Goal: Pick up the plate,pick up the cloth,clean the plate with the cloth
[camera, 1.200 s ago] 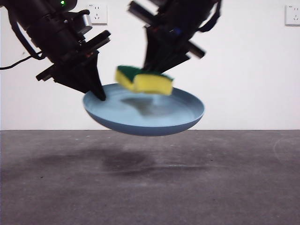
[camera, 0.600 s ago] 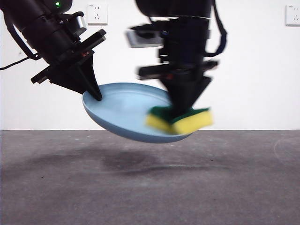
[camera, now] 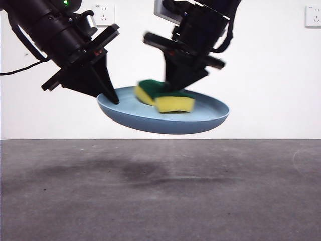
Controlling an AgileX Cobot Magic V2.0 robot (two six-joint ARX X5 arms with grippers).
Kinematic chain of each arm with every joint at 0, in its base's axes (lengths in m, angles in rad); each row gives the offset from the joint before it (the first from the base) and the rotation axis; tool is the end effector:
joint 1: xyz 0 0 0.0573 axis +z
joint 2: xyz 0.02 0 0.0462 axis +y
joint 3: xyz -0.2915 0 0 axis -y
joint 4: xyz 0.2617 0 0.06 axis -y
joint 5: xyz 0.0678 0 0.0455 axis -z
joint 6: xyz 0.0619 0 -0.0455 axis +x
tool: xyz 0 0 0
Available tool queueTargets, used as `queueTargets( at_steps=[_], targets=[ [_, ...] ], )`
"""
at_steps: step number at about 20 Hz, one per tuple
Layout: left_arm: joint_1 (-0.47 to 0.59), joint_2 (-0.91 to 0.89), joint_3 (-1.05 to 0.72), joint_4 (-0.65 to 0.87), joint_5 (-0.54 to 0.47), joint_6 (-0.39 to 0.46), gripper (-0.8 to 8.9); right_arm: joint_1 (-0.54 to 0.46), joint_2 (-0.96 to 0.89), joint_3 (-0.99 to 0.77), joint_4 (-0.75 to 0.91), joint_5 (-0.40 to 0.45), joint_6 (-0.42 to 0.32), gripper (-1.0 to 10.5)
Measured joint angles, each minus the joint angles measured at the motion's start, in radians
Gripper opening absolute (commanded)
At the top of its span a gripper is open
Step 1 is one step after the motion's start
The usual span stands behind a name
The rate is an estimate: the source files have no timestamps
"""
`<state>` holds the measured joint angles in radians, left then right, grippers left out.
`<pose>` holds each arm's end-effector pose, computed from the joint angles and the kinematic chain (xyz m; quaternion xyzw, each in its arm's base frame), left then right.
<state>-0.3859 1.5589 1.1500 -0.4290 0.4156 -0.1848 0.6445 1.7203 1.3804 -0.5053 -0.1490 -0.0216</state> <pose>0.3276 -0.1601 0.2535 -0.0836 0.4379 -0.3173 0.8370 0.3268 0.2571 0.2646 -0.1097 0.3938 0.3567 0.8400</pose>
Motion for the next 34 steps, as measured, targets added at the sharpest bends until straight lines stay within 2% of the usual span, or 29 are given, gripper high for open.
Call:
queueTargets(
  at_steps=[2, 3, 5, 6, 7, 9, 10, 12, 13, 14, 15, 17, 18, 21, 23, 26, 30, 31, 34],
  targets=[
    [-0.004, 0.002, 0.0, 0.043, -0.005, -0.022, -0.08, 0.027, 0.009, 0.003, -0.012, -0.09, 0.009, -0.2],
    [-0.006, 0.002, -0.001, 0.059, -0.016, -0.032, -0.08, 0.04, 0.01, 0.003, -0.03, -0.102, 0.011, -0.2],
    [-0.008, 0.002, -0.001, 0.084, -0.02, -0.047, -0.08, 0.067, 0.01, 0.005, -0.124, -0.092, 0.006, -0.2],
    [-0.008, 0.002, -0.001, 0.085, -0.02, -0.048, -0.08, 0.071, 0.01, 0.006, -0.187, -0.051, 0.0, -0.2],
    [-0.008, 0.002, -0.001, 0.084, -0.02, -0.047, -0.08, 0.08, 0.01, 0.008, -0.251, 0.007, -0.008, -0.2],
    [-0.008, 0.002, -0.002, 0.068, -0.021, -0.047, -0.08, 0.082, 0.01, 0.009, -0.389, 0.206, -0.018, -0.2],
    [-0.007, 0.002, -0.002, 0.048, -0.022, -0.048, -0.08, 0.076, 0.01, 0.008, -0.418, 0.338, -0.02, -0.2],
    [-0.008, 0.002, -0.002, 0.014, -0.019, -0.048, -0.08, 0.061, 0.009, 0.007, -0.356, 0.563, -0.021, -0.2],
    [-0.012, 0.002, -0.002, 0.004, -0.01, -0.049, -0.08, 0.058, 0.006, 0.007, -0.288, 0.635, -0.02, -0.2],
    [-0.017, 0.002, -0.002, 0.001, -0.006, -0.049, -0.08, 0.056, 0.004, 0.007, -0.237, 0.647, -0.021, -0.2],
    [-0.021, 0.002, -0.002, 0.0, -0.005, -0.049, -0.08, 0.055, 0.003, 0.007, -0.193, 0.642, -0.023, -0.2],
    [-0.028, 0.002, -0.002, -0.007, -0.006, -0.051, -0.08, 0.049, 0.002, 0.007, -0.088, 0.563, -0.024, -0.2],
    [-0.031, 0.002, -0.002, -0.011, -0.009, -0.053, -0.08, 0.042, 0.002, 0.007, -0.029, 0.474, -0.024, -0.2],
    [-0.035, 0.002, -0.002, -0.012, -0.009, -0.045, -0.08, 0.029, -0.003, 0.007, 0.013, 0.078, -0.003, -0.2],
    [-0.039, 0.002, -0.002, -0.013, -0.016, -0.021, -0.08, 0.035, -0.005, 0.007, -0.072, -0.04, -0.003, -0.2],
    [-0.033, 0.002, -0.002, 0.0, -0.121, 0.019, -0.08, 0.026, -0.005, 0.006, -0.273, -0.06, -0.044, -0.2],
    [-0.011, 0.002, -0.002, 0.016, -0.437, 0.104, -0.08, -0.024, -0.031, 0.002, -0.363, -0.05, -0.055, -0.2],
    [-0.003, 0.002, -0.002, 0.033, -0.465, 0.127, -0.08, -0.024, -0.059, 0.001, -0.362, -0.05, -0.055, -0.2],
    [0.022, 0.011, -0.002, 0.08, -0.465, 0.156, -0.08, -0.019, -0.171, 0.001, -0.362, -0.05, -0.055, -0.2]
  ],
)
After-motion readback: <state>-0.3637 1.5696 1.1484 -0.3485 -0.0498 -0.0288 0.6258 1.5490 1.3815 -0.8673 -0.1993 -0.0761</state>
